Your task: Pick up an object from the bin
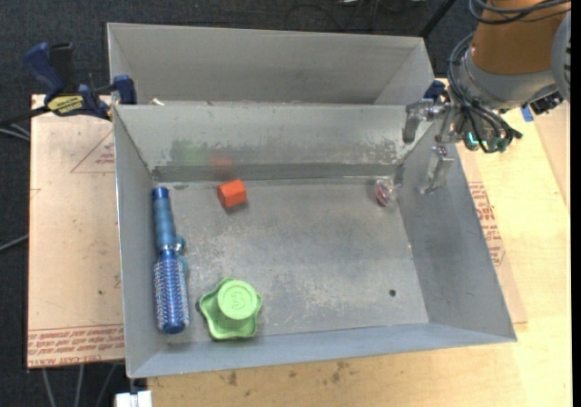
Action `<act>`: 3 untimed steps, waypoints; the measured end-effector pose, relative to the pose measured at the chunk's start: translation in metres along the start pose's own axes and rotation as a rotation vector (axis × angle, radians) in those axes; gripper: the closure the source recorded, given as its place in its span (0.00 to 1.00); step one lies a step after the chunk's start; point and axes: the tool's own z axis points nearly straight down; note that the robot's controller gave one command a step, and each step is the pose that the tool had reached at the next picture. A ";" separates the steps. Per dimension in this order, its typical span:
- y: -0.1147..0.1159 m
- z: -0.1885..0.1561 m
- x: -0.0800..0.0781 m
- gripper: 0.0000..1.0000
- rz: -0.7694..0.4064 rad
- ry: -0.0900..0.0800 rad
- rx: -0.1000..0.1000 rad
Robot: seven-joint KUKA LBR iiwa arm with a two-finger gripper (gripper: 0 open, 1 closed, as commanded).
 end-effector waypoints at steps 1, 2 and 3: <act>-0.016 0.124 0.015 0.00 -0.030 0.001 -0.001; 0.001 0.169 -0.006 0.00 0.269 -0.007 -0.002; -0.023 0.167 -0.006 0.00 0.426 -0.010 -0.001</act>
Offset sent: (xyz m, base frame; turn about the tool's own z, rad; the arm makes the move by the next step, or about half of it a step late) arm -0.0135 -0.0159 -0.1180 -0.0320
